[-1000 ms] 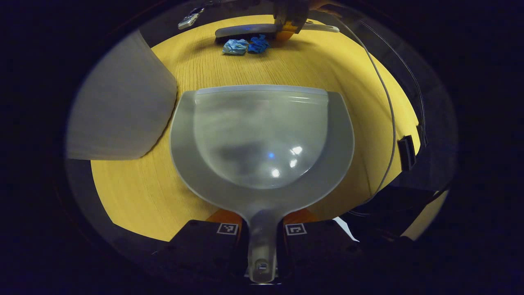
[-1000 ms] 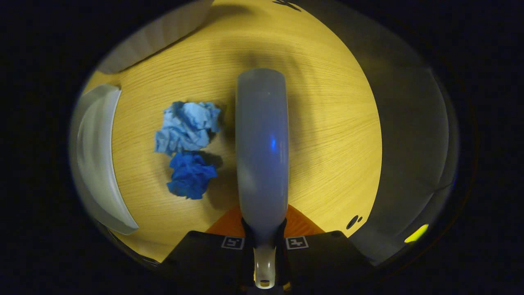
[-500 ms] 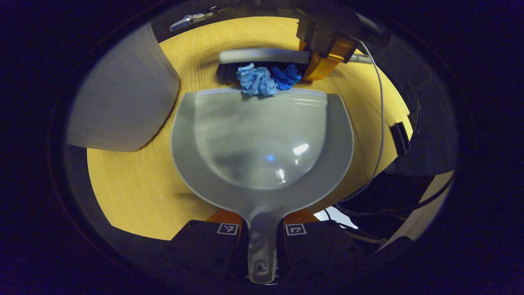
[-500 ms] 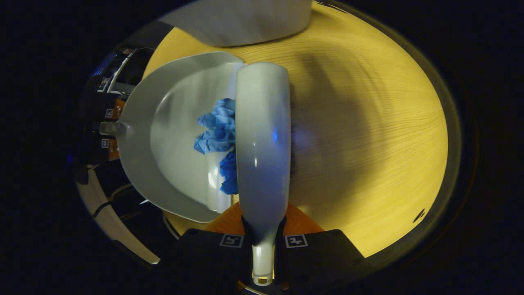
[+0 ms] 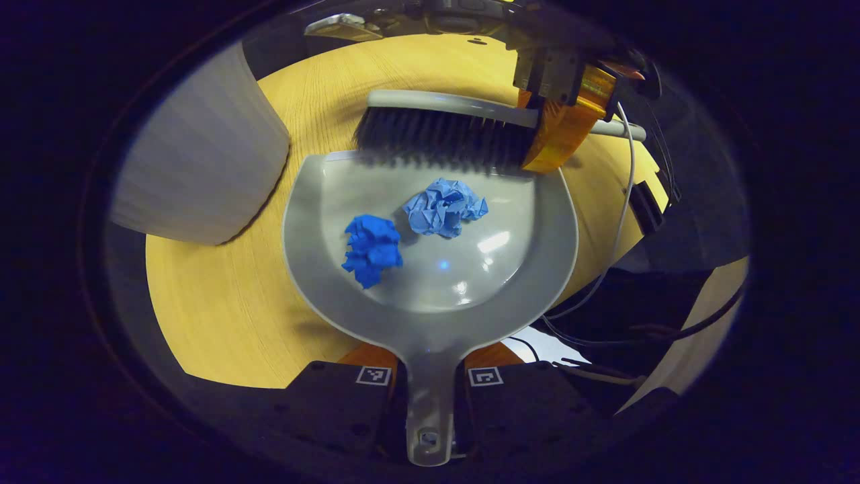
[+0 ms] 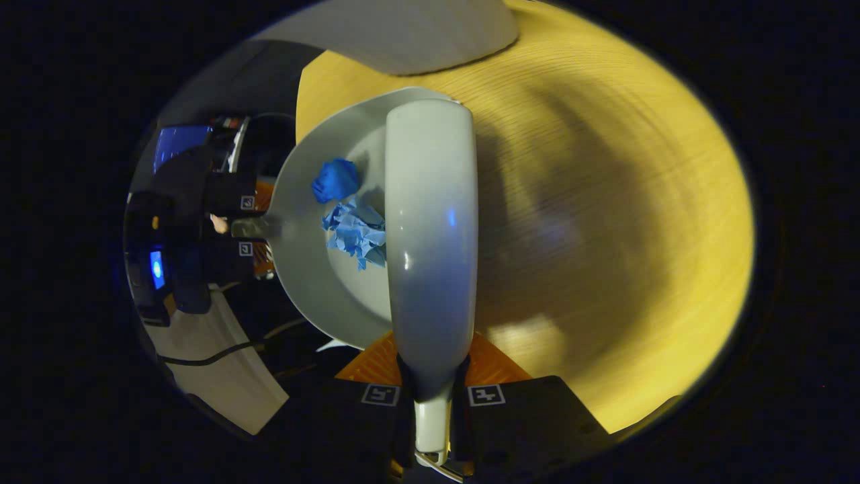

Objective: Pick up the small broom and dustpan from the desktop, sweep the trash into the dustpan with the broom, and then empty the trash into the garbage bin.

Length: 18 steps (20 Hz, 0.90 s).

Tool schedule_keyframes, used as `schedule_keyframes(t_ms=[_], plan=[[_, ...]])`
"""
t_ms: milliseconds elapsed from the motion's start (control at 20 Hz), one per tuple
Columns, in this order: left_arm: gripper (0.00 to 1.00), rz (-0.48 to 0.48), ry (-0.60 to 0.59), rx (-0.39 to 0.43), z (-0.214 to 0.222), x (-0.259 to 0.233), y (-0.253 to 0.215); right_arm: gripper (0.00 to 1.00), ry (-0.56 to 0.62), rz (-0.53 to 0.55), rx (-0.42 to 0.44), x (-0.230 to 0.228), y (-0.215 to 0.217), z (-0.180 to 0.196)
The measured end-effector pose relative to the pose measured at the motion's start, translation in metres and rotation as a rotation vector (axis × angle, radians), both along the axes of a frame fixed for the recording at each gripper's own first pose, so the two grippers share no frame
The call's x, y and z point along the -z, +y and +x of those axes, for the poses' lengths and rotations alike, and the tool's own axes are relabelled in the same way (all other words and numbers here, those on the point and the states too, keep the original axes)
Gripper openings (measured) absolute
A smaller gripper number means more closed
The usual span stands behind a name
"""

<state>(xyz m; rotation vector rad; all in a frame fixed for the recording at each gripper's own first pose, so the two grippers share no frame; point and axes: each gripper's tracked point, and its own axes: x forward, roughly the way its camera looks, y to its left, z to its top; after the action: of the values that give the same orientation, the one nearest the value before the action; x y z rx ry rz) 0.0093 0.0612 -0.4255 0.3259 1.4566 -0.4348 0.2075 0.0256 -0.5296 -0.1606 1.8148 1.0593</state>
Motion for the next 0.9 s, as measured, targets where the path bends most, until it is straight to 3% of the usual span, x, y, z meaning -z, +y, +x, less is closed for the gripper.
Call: schedule_keyframes(t_ms=[200,400,650,900], plan=[[0.25,-0.05,-0.088,0.01,0.014,-0.016,-0.01,0.22,-0.054,0.101,0.25,-0.04,-0.056,0.036],[0.25,-0.082,-0.191,0.028,0.031,-0.037,-0.012,0.19,-0.26,0.188,0.515,-0.083,-0.122,0.049],[0.25,-0.094,-0.347,0.055,0.062,-0.076,-0.023,0.22,-0.515,0.218,0.759,-0.091,-0.183,0.02],[0.25,-0.013,-0.525,0.101,0.123,-0.146,-0.005,0.22,-0.6,0.338,0.986,-0.078,-0.205,-0.025]])
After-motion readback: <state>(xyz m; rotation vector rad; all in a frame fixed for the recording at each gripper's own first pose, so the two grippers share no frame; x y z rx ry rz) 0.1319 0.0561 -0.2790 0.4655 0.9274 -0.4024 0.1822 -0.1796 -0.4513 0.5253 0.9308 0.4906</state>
